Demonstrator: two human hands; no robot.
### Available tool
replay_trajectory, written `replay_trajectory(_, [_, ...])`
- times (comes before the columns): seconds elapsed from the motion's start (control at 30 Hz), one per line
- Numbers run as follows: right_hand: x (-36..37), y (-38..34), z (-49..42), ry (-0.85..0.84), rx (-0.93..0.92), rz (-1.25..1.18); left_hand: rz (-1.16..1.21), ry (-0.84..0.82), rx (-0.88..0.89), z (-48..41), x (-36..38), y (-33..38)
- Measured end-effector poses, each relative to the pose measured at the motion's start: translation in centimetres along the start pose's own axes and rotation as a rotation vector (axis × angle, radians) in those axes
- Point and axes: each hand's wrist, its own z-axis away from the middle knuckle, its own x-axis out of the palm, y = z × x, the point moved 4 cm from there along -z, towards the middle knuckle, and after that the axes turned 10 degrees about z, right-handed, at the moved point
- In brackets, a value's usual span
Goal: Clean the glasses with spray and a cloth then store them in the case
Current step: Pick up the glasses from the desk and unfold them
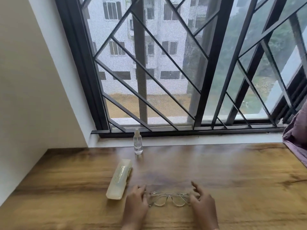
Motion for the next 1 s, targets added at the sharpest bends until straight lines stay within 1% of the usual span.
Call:
replay_trajectory(0.13, [1.2, -4.4, -1.5, -0.002, -0.144, 0.007, 0.057, 0.147, -0.013, -2.3, -1.2, 0.8])
replay_trajectory(0.23, [2.2, -7.6, -2.9, -0.03, -0.234, 0.023, 0.061, 0.148, -0.061, -3.7, -1.7, 1.3])
replay_trajectory(0.3, [3.3, -8.6, -3.8, -0.131, -0.279, 0.118, 0.076, 0.113, -0.115, -4.0, -1.9, 1.4])
replay_trajectory(0.43, [5.5, -7.9, -4.0, -0.439, -0.299, 0.414, 0.099, -0.088, -0.294, -3.1, -1.2, 0.6])
replay_trajectory(0.47, [5.7, -7.7, -3.7, -0.489, -0.314, 0.494, 0.141, -0.107, -0.34, -2.9, -1.0, 0.1])
replay_trajectory(0.53, [6.1, -7.2, -3.2, -0.534, -0.363, 0.597, 0.209, -0.11, -0.425, -2.6, -0.5, -0.8])
replay_trajectory(0.67, [6.4, -6.7, -2.6, -0.459, -0.466, 0.702, 0.29, -0.088, -0.518, -2.4, 0.6, -0.9])
replay_trajectory(0.8, [6.5, -6.2, -2.3, -0.406, -0.552, 0.743, 0.392, -0.057, -0.584, -2.4, 1.1, -1.2])
replay_trajectory(0.9, [6.7, -5.7, -2.3, -0.419, -0.546, 0.73, 0.473, -0.056, -0.618, -2.3, 1.5, -1.6])
replay_trajectory(1.0, [6.7, -5.7, -2.3, -0.397, -0.532, 0.691, 0.581, -0.036, -0.625, -2.4, 1.4, -1.3])
